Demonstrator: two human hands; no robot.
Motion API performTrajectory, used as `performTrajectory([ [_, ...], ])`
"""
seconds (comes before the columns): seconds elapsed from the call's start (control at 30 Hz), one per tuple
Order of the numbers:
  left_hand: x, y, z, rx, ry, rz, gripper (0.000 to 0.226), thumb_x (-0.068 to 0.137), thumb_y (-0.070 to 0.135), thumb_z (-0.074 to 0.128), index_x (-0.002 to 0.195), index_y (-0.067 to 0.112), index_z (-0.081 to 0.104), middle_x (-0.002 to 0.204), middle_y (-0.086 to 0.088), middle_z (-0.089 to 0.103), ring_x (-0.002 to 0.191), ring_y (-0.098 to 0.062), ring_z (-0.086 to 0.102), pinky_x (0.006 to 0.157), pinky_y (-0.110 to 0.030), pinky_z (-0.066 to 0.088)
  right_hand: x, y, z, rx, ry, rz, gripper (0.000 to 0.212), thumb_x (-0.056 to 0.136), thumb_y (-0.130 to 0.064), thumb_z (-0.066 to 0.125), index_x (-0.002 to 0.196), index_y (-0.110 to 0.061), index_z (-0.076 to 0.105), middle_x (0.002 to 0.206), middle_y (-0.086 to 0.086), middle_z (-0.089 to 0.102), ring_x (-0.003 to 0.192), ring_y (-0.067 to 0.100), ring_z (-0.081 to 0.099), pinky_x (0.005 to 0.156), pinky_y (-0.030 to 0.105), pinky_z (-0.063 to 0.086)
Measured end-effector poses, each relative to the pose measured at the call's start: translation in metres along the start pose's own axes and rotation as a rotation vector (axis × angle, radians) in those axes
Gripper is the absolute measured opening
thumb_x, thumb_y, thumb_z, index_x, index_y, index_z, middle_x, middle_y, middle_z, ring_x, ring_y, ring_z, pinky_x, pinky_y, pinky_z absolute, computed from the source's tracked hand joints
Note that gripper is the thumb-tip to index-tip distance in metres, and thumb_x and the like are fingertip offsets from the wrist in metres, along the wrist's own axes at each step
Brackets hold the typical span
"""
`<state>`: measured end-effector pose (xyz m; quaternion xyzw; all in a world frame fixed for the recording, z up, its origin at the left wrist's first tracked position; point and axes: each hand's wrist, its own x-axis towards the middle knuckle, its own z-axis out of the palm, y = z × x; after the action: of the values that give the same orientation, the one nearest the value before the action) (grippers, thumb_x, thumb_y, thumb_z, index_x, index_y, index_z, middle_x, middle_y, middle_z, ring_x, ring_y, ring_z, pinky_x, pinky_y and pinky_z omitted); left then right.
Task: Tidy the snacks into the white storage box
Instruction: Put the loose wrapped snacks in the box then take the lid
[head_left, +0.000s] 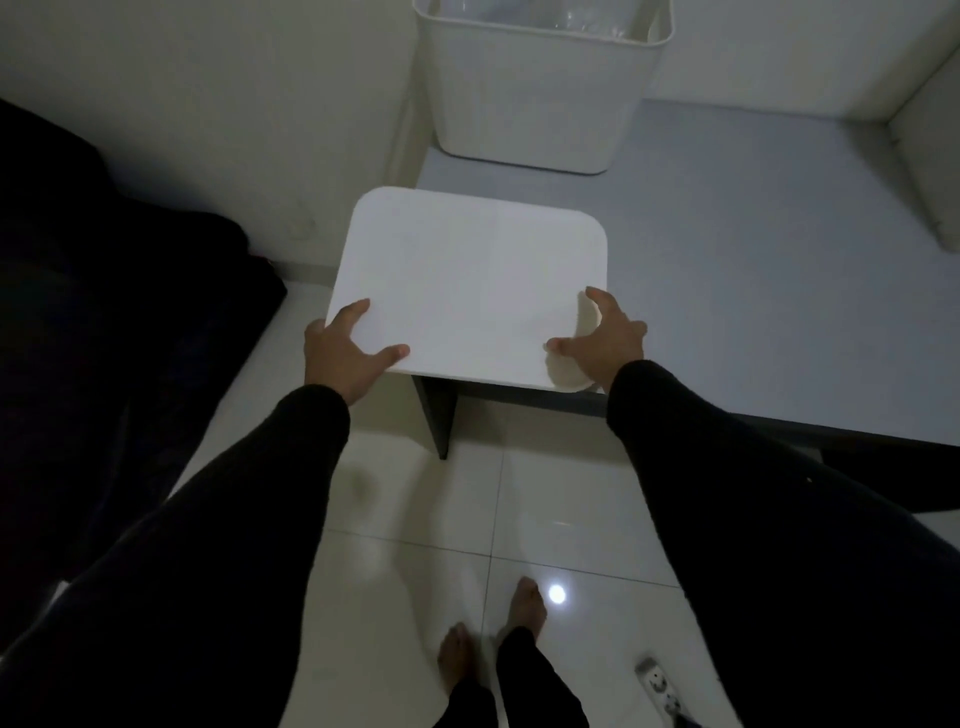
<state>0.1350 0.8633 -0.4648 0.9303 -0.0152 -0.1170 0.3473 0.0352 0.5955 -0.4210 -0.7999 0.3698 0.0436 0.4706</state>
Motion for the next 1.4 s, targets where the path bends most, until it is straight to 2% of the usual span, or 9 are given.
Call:
performTrajectory([
  [0.07, -0.005, 0.007, -0.013, -0.055, 0.007, 0.029, 0.09, 0.062, 0.056, 0.075, 0.141, 0.029, 0.04, 0.148, -0.01, 0.037, 0.136, -0.024, 0.035, 0.113, -0.03, 0.028, -0.012, -0.01, -0.006, 0.021, 0.032, -0.048, 0.082, 0.079, -0.019, 0.074, 0.146, -0.034, 0.029, 0.14, 0.013, 0.026, 0.12, 0.032, 0.046, 0.105, 0.033, 0.039],
  [0.2, -0.006, 0.04, -0.044, -0.087, 0.037, 0.104, 0.085, 0.072, 0.044, 0.076, 0.144, 0.032, 0.033, 0.15, -0.007, 0.031, 0.138, -0.023, 0.028, 0.108, -0.023, 0.022, -0.027, -0.044, -0.025, -0.014, 0.091, -0.169, 0.076, 0.08, -0.02, 0.073, 0.145, -0.031, 0.035, 0.144, 0.01, 0.036, 0.128, 0.027, 0.044, 0.108, 0.03, 0.036],
  [0.5, 0.006, 0.144, -0.108, -0.179, 0.084, 0.204, 0.088, 0.075, 0.041, 0.076, 0.147, 0.035, 0.026, 0.145, -0.013, 0.019, 0.135, -0.027, 0.027, 0.112, -0.033, 0.028, -0.031, -0.137, -0.098, -0.078, 0.268, -0.33, 0.065, 0.083, -0.02, 0.07, 0.14, -0.033, 0.041, 0.136, 0.013, 0.036, 0.117, 0.031, 0.05, 0.097, 0.028, 0.041],
  [0.63, 0.037, 0.178, -0.117, -0.154, 0.097, 0.236, 0.088, 0.074, 0.043, 0.076, 0.147, 0.032, 0.028, 0.148, -0.015, 0.017, 0.138, -0.029, 0.025, 0.113, -0.036, 0.026, -0.008, -0.166, -0.121, -0.128, 0.307, -0.365, 0.067, 0.082, -0.023, 0.071, 0.141, -0.031, 0.04, 0.137, 0.015, 0.038, 0.12, 0.032, 0.049, 0.099, 0.03, 0.041],
  [1.03, 0.176, 0.27, -0.092, -0.088, 0.124, 0.219, 0.089, 0.072, 0.043, 0.077, 0.147, 0.029, 0.03, 0.147, -0.015, 0.021, 0.138, -0.028, 0.026, 0.114, -0.034, 0.024, 0.147, -0.223, -0.165, -0.212, 0.257, -0.361, 0.066, 0.084, -0.03, 0.068, 0.142, -0.029, 0.038, 0.136, 0.015, 0.046, 0.122, 0.032, 0.046, 0.097, 0.03, 0.04],
  [1.27, 0.238, 0.285, -0.059, -0.01, 0.059, 0.157, 0.092, 0.071, 0.047, 0.076, 0.147, 0.027, 0.029, 0.149, -0.016, 0.019, 0.141, -0.03, 0.019, 0.115, -0.038, 0.022, 0.208, -0.221, -0.165, -0.36, 0.172, -0.257, 0.062, 0.088, -0.032, 0.062, 0.143, -0.02, 0.036, 0.133, 0.019, 0.05, 0.129, 0.033, 0.04, 0.101, 0.035, 0.038],
  [1.4, 0.269, 0.286, -0.056, 0.102, 0.05, 0.128, 0.094, 0.069, 0.057, 0.073, 0.148, 0.029, 0.028, 0.147, -0.019, 0.027, 0.139, -0.033, 0.022, 0.114, -0.039, 0.023, 0.226, -0.228, -0.159, -0.417, 0.152, -0.233, 0.058, 0.089, -0.033, 0.06, 0.139, -0.012, 0.039, 0.135, 0.02, 0.05, 0.128, 0.035, 0.042, 0.102, 0.037, 0.037],
])
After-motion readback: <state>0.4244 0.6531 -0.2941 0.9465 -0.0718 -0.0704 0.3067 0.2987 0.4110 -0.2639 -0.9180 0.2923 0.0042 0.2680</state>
